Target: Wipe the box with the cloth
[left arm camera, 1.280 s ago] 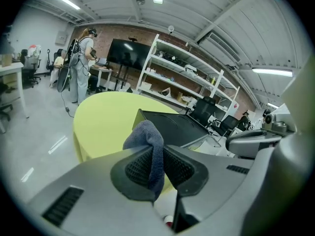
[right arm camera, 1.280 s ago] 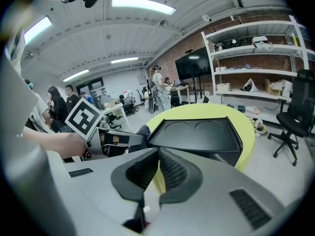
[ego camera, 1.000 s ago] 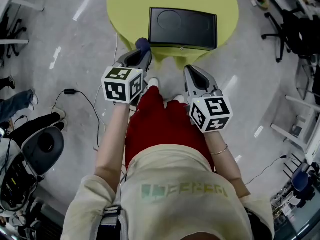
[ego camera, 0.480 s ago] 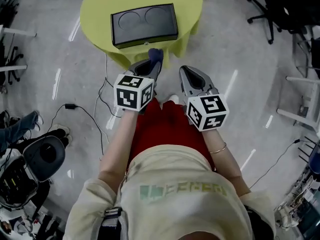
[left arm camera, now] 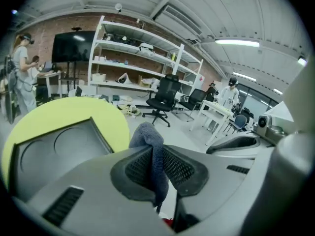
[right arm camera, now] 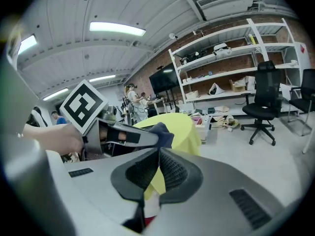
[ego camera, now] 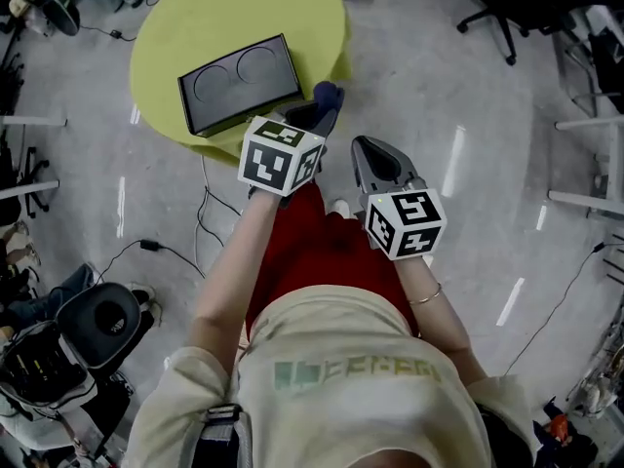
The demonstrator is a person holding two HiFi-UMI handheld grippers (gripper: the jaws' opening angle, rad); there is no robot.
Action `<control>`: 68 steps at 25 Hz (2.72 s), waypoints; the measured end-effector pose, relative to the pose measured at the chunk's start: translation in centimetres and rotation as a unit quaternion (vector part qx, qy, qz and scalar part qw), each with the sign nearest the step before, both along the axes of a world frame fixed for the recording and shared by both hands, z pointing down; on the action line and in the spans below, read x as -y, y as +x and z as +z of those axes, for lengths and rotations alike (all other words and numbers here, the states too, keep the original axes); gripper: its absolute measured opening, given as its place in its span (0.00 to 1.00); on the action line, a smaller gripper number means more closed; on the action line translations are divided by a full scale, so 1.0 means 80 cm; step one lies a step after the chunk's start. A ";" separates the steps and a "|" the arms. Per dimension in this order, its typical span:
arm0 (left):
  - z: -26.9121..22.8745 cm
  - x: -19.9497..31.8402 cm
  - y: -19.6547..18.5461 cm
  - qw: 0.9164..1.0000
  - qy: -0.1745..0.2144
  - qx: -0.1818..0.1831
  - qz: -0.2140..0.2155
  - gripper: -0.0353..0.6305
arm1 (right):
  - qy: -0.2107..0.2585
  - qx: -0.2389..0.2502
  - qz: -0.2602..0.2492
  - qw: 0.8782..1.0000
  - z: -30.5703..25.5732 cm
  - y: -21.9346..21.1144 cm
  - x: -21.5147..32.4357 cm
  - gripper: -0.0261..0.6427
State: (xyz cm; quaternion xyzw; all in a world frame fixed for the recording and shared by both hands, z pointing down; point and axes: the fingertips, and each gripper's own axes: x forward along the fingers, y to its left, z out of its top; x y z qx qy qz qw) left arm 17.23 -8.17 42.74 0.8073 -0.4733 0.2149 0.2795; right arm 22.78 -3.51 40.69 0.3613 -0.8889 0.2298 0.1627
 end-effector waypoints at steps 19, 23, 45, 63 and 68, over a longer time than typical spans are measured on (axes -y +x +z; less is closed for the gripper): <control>-0.005 0.331 -0.143 0.996 0.014 0.053 0.070 0.15 | -0.034 -0.024 0.082 0.996 0.018 -0.109 0.234 0.10; 0.009 0.349 -0.155 0.995 0.004 0.067 0.071 0.15 | -0.042 -0.026 0.083 0.995 0.020 -0.117 0.247 0.10; 0.053 0.210 -0.095 0.990 -0.029 0.112 0.078 0.15 | -0.048 -0.015 0.057 0.997 0.044 -0.058 0.148 0.10; 0.049 0.111 -0.039 0.995 -0.031 0.089 0.040 0.15 | -0.040 -0.023 0.025 0.999 0.038 -0.006 0.069 0.10; 0.044 0.081 -0.037 0.996 -0.031 0.081 0.022 0.15 | -0.035 -0.022 0.016 0.999 0.030 0.003 0.046 0.10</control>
